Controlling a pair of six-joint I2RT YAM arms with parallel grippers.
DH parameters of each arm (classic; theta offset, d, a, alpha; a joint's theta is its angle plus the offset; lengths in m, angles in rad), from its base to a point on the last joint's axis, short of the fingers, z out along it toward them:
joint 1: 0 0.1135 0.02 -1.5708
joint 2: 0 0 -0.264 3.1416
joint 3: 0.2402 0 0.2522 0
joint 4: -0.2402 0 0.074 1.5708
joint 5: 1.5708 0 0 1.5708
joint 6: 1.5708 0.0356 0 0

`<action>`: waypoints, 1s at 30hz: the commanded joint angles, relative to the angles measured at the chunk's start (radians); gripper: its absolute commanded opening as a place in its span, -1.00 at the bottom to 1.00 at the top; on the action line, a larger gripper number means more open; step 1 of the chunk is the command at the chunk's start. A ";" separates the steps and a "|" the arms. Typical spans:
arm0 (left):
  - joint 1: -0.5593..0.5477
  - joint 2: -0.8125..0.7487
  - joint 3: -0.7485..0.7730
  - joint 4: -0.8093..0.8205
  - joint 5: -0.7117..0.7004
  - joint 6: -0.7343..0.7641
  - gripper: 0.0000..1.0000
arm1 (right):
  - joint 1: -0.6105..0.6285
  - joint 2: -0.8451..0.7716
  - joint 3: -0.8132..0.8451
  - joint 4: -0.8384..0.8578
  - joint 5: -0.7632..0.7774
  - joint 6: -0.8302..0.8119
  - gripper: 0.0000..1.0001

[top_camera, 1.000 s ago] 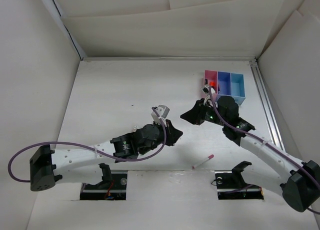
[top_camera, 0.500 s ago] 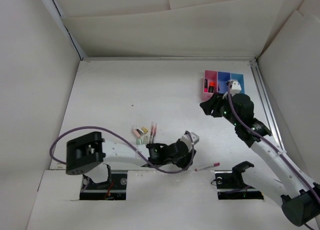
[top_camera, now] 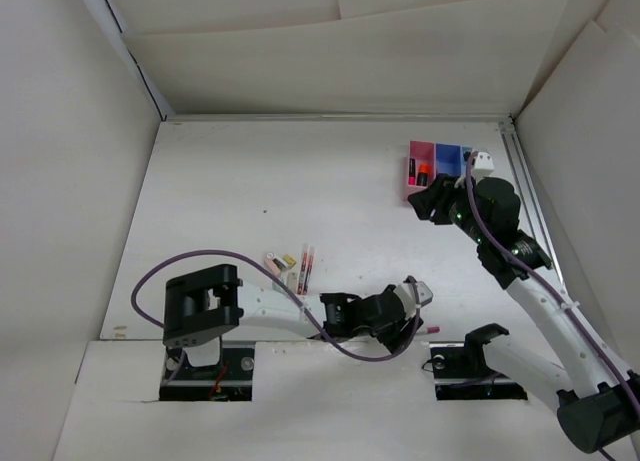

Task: Sort the stationery into containers
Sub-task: Pick up the pen from the corner of the board.

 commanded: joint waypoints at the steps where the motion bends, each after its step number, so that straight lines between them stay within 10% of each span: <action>1: -0.001 0.021 0.052 0.007 -0.029 0.064 0.06 | -0.009 -0.014 0.005 0.023 -0.037 -0.021 0.09; 30: -0.071 0.241 0.106 -0.079 -0.228 0.103 -0.42 | -0.036 -0.096 -0.006 -0.003 -0.085 -0.031 0.09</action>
